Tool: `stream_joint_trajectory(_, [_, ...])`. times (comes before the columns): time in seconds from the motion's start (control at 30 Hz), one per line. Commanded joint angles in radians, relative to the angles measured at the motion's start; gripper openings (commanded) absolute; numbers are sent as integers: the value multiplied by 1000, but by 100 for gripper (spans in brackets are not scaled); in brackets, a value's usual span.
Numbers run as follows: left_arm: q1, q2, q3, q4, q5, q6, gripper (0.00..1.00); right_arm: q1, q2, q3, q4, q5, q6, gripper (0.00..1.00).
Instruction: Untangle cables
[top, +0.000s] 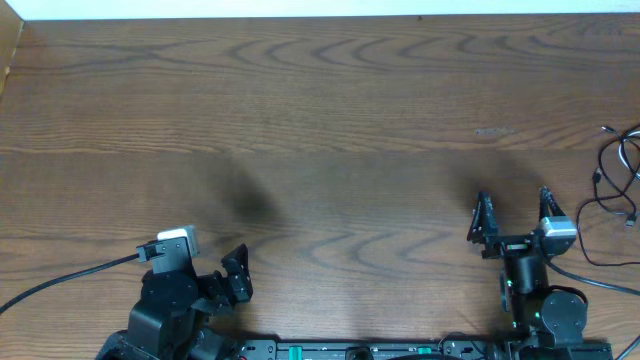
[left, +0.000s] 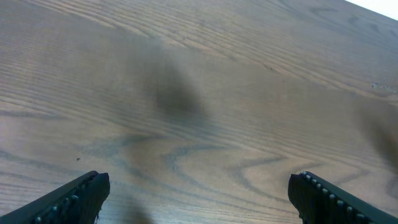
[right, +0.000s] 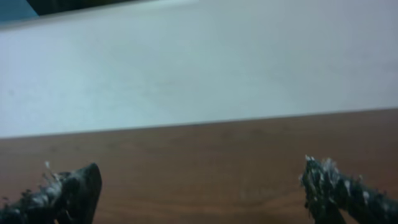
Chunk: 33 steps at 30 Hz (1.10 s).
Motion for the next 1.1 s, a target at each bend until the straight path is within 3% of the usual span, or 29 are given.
stream_joint_trajectory(0.0, [-5,-2,-6,1,-13,-5,96,-16,-7,-13,17,-5,-15,99])
stream_joint_trajectory(0.23, [-5,-2,-6,1,-13,-5,96,-58,-7,-13,-2,-2,-34,99])
stream_joint_trajectory(0.43, [-5,-2,-6,1,-13,-5,96,-67,-7,-13,-174,-37,-34,99])
stream_joint_trajectory(0.77, [-5,-2,-6,1,-13,-5,96,-67,-7,-13,-164,-40,-46,99])
stream_joint_trajectory(0.9, [-5,-2,-6,1,-13,-5,96,-67,-7,-13,-168,-90,-148,99])
stream_joint_trajectory(1.07, [-5,-2,-6,1,-13,-5,96,-67,-7,-13,-169,-95,-161,99])
